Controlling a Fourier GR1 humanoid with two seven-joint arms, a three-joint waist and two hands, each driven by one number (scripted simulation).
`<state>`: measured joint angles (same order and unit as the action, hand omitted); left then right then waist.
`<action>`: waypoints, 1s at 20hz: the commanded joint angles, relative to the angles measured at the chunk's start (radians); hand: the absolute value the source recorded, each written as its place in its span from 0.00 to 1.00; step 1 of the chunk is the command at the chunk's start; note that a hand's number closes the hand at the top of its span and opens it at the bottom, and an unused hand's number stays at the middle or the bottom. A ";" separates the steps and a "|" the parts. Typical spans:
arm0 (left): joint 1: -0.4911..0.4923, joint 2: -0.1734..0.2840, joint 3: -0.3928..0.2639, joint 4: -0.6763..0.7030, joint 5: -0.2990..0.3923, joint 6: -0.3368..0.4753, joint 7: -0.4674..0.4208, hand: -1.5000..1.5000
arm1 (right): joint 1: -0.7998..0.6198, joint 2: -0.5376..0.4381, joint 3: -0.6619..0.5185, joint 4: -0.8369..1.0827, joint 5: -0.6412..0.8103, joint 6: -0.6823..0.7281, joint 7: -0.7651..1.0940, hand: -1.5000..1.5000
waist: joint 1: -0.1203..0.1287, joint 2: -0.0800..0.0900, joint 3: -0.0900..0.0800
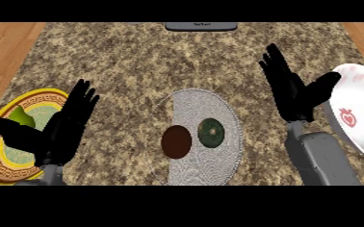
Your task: Pick the cupcake from the placemat and place it in the bowl
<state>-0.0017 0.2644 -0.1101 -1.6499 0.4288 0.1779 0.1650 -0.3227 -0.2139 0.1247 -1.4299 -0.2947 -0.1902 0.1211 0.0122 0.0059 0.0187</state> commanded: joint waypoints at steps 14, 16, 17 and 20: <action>-0.032 0.200 0.098 0.067 -0.234 0.071 -0.067 0.50 | 0.158 -0.171 0.488 -0.352 0.795 -0.232 0.196 0.00 | -0.079 -0.033 -0.023; -0.037 0.202 0.095 0.065 -0.237 0.062 -0.068 0.50 | 0.222 -0.199 0.567 -0.460 0.892 -0.216 0.288 0.00 | -0.068 -0.027 -0.023; -0.067 0.189 0.088 0.111 -0.262 0.080 -0.081 0.50 | 0.252 -0.168 0.609 -0.489 0.961 -0.251 0.328 0.00 | -0.073 -0.022 -0.023; -0.076 0.154 0.043 0.065 -0.289 0.089 -0.065 0.50 | 0.300 -0.176 0.626 -0.620 1.117 -0.211 0.525 0.00 | -0.044 -0.016 -0.021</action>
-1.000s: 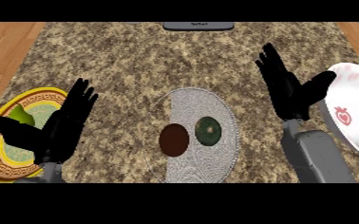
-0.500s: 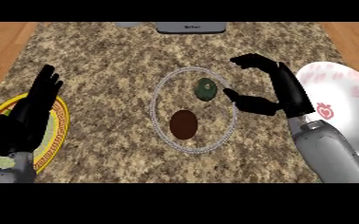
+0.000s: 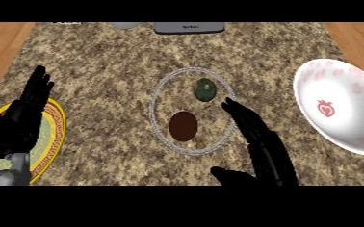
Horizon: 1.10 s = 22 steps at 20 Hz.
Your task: Pick the cupcake from the placemat and place it in the bowl
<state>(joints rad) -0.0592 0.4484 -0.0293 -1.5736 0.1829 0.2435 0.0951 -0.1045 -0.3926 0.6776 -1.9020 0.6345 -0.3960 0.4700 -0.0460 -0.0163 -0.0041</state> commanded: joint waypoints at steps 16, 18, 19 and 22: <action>-0.105 -0.017 0.028 0.065 -0.034 -0.067 0.007 0.50 | -0.399 0.246 -0.068 -0.047 0.019 0.744 0.616 0.00 | 0.060 0.019 0.002; -0.107 -0.036 0.020 0.049 -0.036 -0.059 0.010 0.50 | -0.448 0.307 -0.074 0.037 -0.012 0.777 0.646 0.00 | 0.063 0.018 0.002; -0.085 -0.031 0.012 0.022 -0.041 -0.061 0.023 0.50 | -0.443 0.279 -0.120 0.065 -0.052 0.800 0.619 0.00 | 0.065 0.018 0.003; -0.101 -0.034 0.026 0.063 -0.041 -0.069 -0.001 0.50 | -0.497 0.349 -0.097 0.182 -0.086 0.841 0.646 0.00 | 0.064 0.020 0.002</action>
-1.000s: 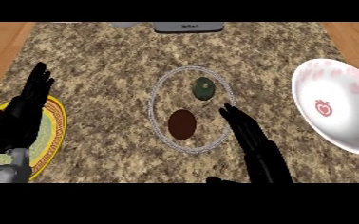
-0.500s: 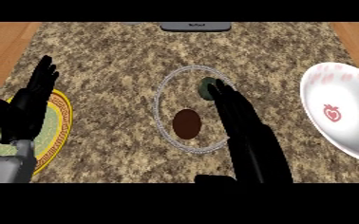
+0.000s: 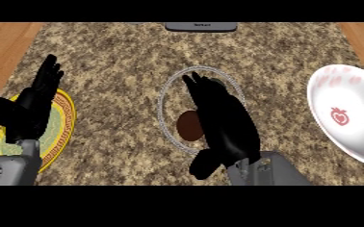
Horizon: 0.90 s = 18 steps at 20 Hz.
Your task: Pick the cupcake from the placemat and place it in the bowl
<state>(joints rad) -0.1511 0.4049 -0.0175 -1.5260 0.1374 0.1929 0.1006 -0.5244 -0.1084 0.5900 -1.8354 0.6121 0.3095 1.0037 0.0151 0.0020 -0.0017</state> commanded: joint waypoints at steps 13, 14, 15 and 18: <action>0.024 -0.008 0.022 -0.037 -0.005 -0.027 0.016 0.50 | -0.123 0.107 0.001 0.382 -0.205 0.247 0.141 0.00 | -0.002 -0.004 0.001; 0.060 -0.041 0.000 -0.007 -0.037 -0.006 -0.037 0.50 | -0.081 0.107 0.047 0.394 -0.167 0.227 0.105 0.00 | -0.006 -0.003 0.001; 0.038 -0.021 0.009 -0.050 -0.034 -0.007 0.022 0.50 | -0.087 0.107 0.031 0.339 -0.169 0.257 0.150 0.00 | -0.011 -0.005 0.001; -0.038 -0.014 0.040 0.030 -0.021 -0.033 0.027 0.50 | -0.136 0.107 0.048 0.382 -0.066 0.207 0.078 0.00 | -0.017 -0.002 0.001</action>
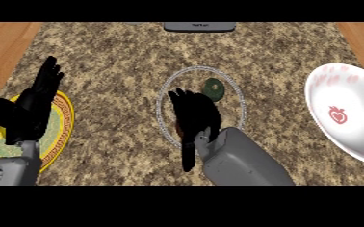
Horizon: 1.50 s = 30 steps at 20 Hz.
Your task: Pick the cupcake from the placemat and place it in the bowl
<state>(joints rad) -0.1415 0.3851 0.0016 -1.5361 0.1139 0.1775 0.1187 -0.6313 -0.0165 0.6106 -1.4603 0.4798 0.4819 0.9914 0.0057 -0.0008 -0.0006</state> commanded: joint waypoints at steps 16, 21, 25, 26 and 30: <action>-0.015 -0.009 0.081 0.000 -0.012 -0.085 0.039 0.50 | 0.104 0.016 0.237 0.094 0.106 -0.175 0.068 0.00 | 0.000 0.000 0.001; -0.028 -0.077 0.052 0.041 -0.091 -0.040 -0.012 0.50 | 0.059 0.016 0.251 0.171 0.086 -0.236 0.038 0.00 | 0.002 0.001 0.001; -0.016 -0.075 0.092 0.049 -0.068 -0.073 -0.029 0.50 | 0.010 0.016 0.175 0.212 0.087 -0.207 -0.002 0.00 | 0.002 0.001 0.001; -0.023 -0.116 0.050 0.048 -0.112 -0.033 -0.038 0.50 | 0.029 0.016 0.211 0.241 0.100 -0.247 0.003 0.00 | 0.002 0.001 0.001; -0.003 -0.079 0.089 0.015 -0.076 -0.097 -0.022 0.50 | -0.012 0.016 0.202 0.389 0.057 -0.294 -0.091 0.00 | 0.006 0.002 0.001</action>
<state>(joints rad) -0.1479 0.3037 0.0707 -1.5292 0.0318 0.1059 0.1124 -0.6213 -0.0031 0.8249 -1.1686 0.5591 0.2259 0.9403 0.0114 -0.0003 -0.0001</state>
